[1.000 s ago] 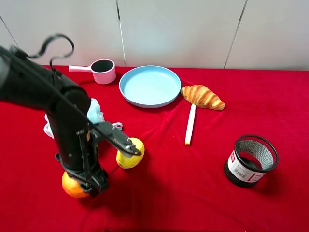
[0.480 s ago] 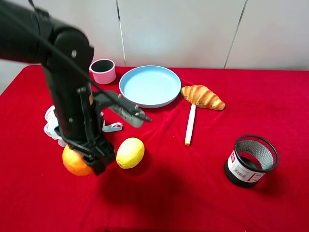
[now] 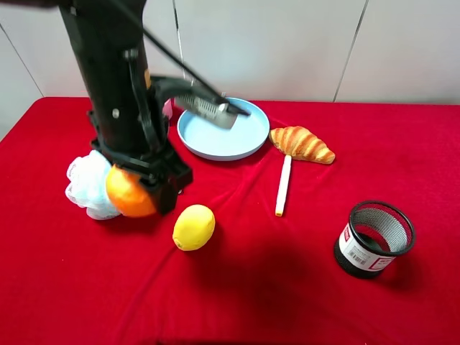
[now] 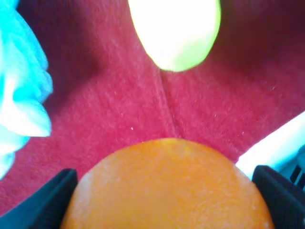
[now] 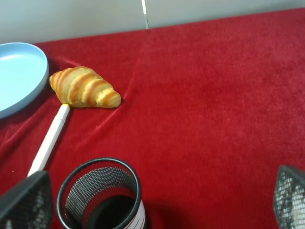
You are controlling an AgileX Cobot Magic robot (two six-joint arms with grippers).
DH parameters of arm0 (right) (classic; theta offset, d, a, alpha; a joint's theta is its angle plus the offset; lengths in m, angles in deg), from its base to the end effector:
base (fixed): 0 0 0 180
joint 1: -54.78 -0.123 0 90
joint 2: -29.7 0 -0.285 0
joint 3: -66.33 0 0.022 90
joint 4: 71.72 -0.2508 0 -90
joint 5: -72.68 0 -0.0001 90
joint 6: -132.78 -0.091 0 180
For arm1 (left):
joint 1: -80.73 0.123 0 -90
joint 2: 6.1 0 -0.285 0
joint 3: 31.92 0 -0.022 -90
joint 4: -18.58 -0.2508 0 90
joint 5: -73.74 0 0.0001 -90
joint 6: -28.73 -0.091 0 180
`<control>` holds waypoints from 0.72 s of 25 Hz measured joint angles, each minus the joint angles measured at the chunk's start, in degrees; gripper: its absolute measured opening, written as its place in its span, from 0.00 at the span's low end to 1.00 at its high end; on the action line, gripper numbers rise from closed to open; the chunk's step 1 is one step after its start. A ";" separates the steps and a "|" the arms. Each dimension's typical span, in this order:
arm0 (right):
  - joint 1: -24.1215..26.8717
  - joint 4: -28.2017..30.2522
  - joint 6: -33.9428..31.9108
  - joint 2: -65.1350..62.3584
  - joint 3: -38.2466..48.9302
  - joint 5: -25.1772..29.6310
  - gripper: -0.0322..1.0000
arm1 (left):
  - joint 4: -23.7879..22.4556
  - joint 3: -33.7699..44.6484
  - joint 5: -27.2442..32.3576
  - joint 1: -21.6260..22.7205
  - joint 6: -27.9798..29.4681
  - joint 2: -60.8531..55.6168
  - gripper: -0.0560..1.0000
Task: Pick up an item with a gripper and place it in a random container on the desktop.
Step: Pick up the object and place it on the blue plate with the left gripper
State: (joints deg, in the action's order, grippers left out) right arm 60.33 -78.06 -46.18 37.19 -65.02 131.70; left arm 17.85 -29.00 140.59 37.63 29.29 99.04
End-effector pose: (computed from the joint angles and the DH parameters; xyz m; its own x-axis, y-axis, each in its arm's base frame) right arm -0.0036 0.0090 0.2798 -0.4200 0.0798 -0.9040 0.0273 0.9968 0.0753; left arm 0.2400 -0.2231 0.2506 -0.7305 0.6771 -0.0888 0.6790 0.7341 0.0112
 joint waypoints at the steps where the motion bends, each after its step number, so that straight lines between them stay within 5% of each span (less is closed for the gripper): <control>1: 0.00 0.00 0.00 0.00 0.00 0.00 0.70 | -0.39 -1.71 0.00 0.08 0.00 0.25 0.72; 18: 0.00 0.00 0.00 0.00 0.00 0.00 0.70 | -2.54 -29.33 0.05 5.67 -1.04 17.32 0.72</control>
State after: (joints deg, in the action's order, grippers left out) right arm 60.33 -78.06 -46.18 37.19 -65.02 131.70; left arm 15.31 -58.33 140.64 43.30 28.25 116.36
